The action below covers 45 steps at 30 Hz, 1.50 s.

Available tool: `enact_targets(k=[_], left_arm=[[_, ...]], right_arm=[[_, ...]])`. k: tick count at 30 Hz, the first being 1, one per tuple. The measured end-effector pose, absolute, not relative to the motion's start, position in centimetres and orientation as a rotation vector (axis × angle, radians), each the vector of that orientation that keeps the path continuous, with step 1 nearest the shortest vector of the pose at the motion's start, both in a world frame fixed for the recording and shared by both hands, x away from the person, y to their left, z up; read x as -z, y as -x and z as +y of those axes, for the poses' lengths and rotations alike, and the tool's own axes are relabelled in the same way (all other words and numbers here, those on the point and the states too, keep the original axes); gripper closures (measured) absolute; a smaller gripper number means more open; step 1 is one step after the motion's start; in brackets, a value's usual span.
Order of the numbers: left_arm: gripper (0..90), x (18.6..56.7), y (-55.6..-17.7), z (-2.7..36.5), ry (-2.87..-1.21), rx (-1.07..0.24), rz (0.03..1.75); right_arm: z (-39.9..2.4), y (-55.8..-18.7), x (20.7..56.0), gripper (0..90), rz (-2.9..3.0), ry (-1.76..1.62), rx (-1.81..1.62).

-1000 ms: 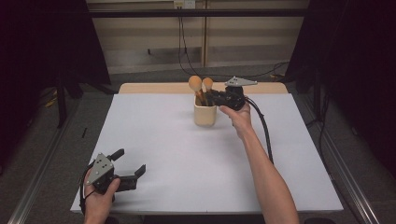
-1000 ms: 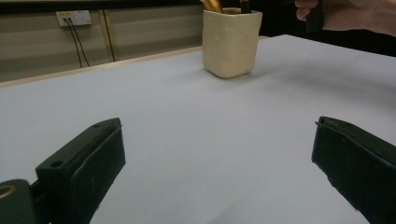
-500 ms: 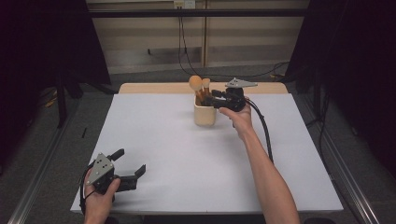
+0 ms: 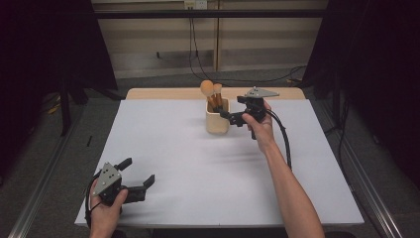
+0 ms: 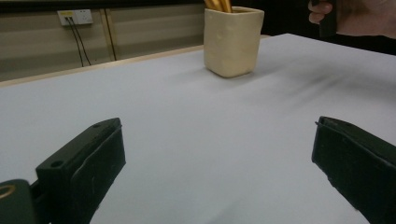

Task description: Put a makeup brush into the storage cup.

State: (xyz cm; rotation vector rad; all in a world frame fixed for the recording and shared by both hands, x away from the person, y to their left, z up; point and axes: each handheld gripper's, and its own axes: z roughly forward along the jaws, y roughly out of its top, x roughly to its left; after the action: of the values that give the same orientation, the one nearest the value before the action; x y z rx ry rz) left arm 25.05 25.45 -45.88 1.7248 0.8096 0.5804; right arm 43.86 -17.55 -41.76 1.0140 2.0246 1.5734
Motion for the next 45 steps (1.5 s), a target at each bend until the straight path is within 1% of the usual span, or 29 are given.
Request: enact_targets(k=[1,11,17,26,28,33,45], left_arm=[[2.6,45.9,-25.1,25.4,-1.724,-0.581,0.810],[2.6,46.0,-25.2,25.6,-1.718,-0.583,0.823],[2.6,45.9,-25.1,25.6,-1.718,-0.584,0.820],[2.6,45.9,-25.0,25.7,-1.713,-0.589,0.823],[2.6,45.9,-24.9,25.7,-1.715,-0.594,0.820],[2.6,45.9,-24.7,25.6,-1.723,-0.592,0.810],[2.6,45.8,-24.5,25.7,-1.721,-0.596,0.812]], right_arm=[[-17.6,-43.7,41.8,2.2,2.013,-1.017,-1.572],[-18.6,-42.7,42.5,4.0,1.955,-1.052,-1.549],[-19.3,-41.7,42.4,4.2,1.901,-1.059,-1.534],[-20.3,-40.6,42.7,2.8,1.883,-1.076,-1.490],[-20.5,-40.2,42.6,0.0,1.852,-1.077,-1.497],[-20.8,-39.0,42.3,0.0,1.841,-1.068,-1.484],[-22.8,-35.5,43.2,0.0,1.837,-1.065,-1.435]])
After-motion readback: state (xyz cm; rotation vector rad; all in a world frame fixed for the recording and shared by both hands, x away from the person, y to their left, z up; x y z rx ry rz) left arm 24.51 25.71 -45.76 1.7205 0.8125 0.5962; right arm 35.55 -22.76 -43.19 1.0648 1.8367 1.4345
